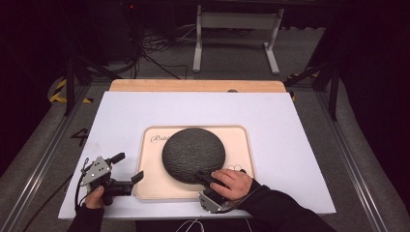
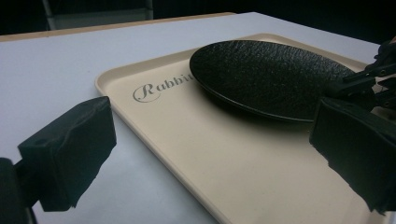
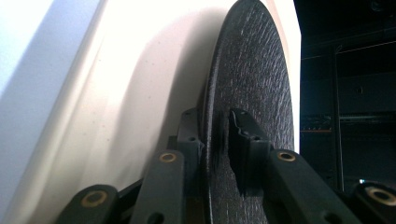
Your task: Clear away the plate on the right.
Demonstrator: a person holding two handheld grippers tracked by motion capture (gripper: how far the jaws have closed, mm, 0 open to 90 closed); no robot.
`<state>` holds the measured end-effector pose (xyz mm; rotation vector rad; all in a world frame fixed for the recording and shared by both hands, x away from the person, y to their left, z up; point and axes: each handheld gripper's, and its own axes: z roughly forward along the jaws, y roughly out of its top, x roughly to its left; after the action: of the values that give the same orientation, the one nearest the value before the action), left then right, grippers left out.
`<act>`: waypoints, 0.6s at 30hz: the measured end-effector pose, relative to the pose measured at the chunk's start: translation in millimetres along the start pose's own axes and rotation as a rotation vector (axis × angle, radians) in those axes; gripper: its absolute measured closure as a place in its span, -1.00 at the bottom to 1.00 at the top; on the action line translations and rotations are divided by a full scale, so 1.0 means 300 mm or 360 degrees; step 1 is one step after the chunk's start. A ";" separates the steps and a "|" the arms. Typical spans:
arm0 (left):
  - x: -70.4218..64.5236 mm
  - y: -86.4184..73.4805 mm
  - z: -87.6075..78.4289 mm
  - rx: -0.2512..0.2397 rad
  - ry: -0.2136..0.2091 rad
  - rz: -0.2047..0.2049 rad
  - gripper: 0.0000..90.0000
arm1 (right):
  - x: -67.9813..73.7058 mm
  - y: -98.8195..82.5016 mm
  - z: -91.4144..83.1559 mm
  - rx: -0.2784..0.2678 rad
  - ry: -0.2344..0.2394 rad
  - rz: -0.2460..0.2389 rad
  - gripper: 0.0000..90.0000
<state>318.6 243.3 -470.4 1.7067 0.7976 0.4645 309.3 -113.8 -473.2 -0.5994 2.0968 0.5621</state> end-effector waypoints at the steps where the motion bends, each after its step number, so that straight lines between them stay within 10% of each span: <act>1: 0.000 0.000 0.000 0.0000 0.0000 0.0000 -0.97 | 0.000 0.000 0.000 0.0000 0.0000 0.0000 0.66; 18: 0.000 0.000 0.000 0.0000 -0.0004 -0.0012 -0.97 | -0.013 0.026 -0.046 -0.0031 0.0036 -0.0003 0.39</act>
<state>318.6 243.3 -470.4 1.7031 0.8022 0.4572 298.1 -115.0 -461.3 -0.6213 2.1140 0.5782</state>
